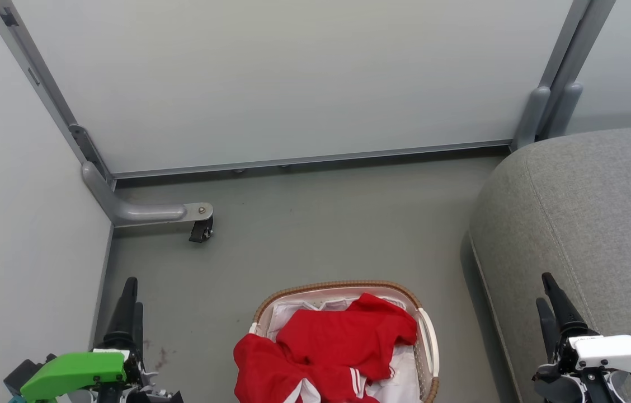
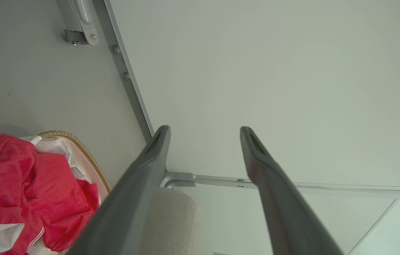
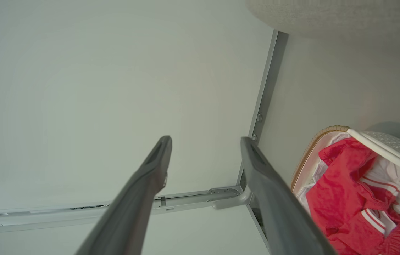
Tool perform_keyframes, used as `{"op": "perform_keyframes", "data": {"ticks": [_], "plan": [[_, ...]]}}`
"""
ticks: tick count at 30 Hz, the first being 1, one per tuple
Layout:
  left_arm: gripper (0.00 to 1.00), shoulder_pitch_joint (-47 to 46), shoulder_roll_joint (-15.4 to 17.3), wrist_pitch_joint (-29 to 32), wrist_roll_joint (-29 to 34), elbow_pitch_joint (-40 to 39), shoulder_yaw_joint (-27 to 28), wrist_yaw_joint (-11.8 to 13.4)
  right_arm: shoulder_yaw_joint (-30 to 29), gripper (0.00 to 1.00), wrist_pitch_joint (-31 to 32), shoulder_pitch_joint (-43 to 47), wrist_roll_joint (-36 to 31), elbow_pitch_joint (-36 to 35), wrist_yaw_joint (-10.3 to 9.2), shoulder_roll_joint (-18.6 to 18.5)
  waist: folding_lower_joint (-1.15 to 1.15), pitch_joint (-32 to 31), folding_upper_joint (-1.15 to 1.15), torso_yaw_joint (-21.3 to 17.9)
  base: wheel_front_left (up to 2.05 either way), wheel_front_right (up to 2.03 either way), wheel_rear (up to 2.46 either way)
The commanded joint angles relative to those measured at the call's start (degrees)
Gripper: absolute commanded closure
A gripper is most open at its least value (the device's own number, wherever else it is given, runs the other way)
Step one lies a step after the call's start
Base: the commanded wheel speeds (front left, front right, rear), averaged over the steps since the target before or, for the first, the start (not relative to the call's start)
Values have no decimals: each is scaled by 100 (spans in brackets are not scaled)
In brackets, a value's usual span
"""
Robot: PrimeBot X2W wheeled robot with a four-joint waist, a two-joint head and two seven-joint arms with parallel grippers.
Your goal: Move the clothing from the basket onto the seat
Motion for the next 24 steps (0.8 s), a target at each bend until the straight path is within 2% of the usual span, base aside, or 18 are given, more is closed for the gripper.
{"op": "perform_keyframes", "data": {"ticks": [1,24], "plan": [[0,-83,24,-78,141,-117,-31,-9,-45,0,-67,-75,-157,-44,0,-54,0,1,0,1,0,0,0],[0,-229,42,-599,2748,-420,-360,116,-76,0,-590,-49,-2827,-641,1,-80,0,24,0,14,0,0,0]]}}
